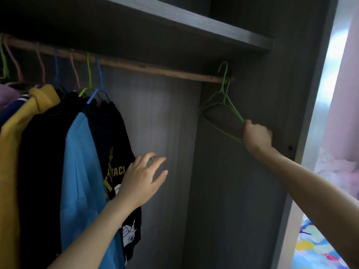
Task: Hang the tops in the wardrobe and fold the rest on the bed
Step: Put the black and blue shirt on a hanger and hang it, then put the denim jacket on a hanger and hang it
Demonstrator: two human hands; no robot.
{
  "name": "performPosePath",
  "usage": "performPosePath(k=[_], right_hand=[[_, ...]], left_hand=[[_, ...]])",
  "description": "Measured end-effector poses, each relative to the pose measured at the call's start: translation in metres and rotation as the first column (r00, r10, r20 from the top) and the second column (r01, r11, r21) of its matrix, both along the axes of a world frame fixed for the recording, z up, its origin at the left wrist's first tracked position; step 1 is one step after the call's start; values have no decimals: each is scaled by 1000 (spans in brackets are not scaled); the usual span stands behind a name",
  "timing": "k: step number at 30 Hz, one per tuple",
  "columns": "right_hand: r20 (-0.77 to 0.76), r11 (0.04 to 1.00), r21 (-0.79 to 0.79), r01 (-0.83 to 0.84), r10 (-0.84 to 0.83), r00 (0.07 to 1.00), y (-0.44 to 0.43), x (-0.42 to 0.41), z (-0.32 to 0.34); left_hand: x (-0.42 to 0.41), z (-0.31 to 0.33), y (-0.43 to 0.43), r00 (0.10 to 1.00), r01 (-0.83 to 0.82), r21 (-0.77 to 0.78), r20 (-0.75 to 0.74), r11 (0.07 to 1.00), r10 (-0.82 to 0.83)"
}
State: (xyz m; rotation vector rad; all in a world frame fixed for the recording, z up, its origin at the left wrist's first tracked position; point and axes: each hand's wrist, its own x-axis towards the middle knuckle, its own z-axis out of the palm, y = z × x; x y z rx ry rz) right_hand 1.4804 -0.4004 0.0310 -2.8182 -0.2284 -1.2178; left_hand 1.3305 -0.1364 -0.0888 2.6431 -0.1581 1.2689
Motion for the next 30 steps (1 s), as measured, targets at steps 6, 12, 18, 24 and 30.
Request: performPosePath(k=[6, 12, 18, 24, 30], right_hand=[[70, 996, -35, -81, 83, 994, -12, -18, -3], [159, 952, -243, -185, 227, 961, -38, -44, -26], [365, 875, -392, -285, 432, 825, -104, -60, -84], [332, 868, -411, -278, 426, 842, -204, -75, -138], [236, 960, -269, -76, 143, 961, -306, -100, -224]], left_hand=[[6, 1, -17, 1000, 8, -25, 17, 1000, -7], [27, -7, -40, 993, -40, -94, 106, 995, 50], [57, -29, -69, 949, -95, -267, 268, 959, 169], [68, -64, -114, 974, -21, -190, 218, 982, 63], [59, -129, -199, 876, 482, -233, 151, 845, -458]])
